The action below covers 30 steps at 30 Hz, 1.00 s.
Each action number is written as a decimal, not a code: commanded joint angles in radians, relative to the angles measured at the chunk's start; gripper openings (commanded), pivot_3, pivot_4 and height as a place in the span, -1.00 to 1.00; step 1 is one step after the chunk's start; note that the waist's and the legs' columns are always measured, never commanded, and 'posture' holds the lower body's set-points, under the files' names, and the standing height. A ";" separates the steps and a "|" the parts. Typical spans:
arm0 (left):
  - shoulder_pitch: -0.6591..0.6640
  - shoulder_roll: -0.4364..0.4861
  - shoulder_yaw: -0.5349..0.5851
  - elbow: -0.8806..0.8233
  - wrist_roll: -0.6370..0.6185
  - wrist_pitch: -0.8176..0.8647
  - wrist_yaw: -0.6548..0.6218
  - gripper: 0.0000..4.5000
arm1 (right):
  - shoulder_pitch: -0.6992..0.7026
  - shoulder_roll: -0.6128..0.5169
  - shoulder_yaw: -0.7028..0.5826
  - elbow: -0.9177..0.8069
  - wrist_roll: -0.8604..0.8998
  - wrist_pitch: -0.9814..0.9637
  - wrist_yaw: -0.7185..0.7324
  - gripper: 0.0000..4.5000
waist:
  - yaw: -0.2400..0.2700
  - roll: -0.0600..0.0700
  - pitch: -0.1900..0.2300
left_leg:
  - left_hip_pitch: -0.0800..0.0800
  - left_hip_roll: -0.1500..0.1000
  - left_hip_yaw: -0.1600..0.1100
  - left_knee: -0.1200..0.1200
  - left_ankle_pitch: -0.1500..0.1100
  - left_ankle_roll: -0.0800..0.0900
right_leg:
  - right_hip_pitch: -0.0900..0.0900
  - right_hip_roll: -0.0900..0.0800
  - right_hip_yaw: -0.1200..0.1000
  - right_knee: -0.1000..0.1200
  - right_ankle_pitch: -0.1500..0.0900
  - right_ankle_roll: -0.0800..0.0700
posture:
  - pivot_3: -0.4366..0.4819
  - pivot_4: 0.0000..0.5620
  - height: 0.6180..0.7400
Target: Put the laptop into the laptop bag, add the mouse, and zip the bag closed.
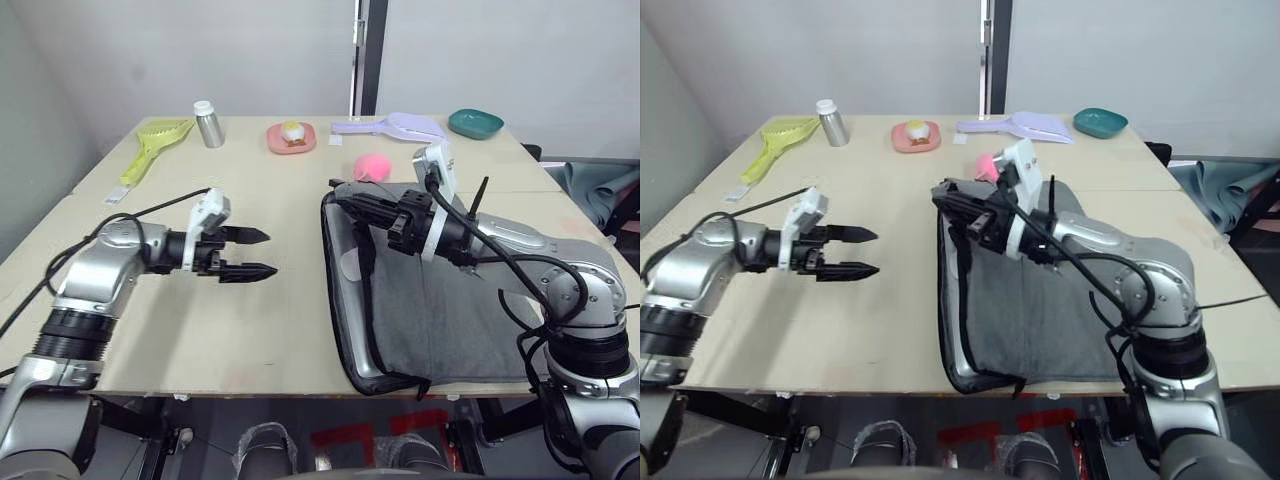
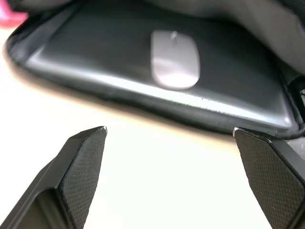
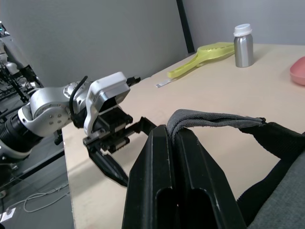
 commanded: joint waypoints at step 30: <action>0.010 0.236 0.225 0.220 -0.060 0.075 -0.057 0.99 | -0.311 0.212 0.521 0.498 -0.859 -0.577 0.899 -1.00 | -0.029 -0.002 0.000 | -0.003 0.002 -0.006 0.004 -0.001 0.001 | -0.001 0.001 -0.006 0.007 -0.002 -0.006 | -0.05 -0.47 1.00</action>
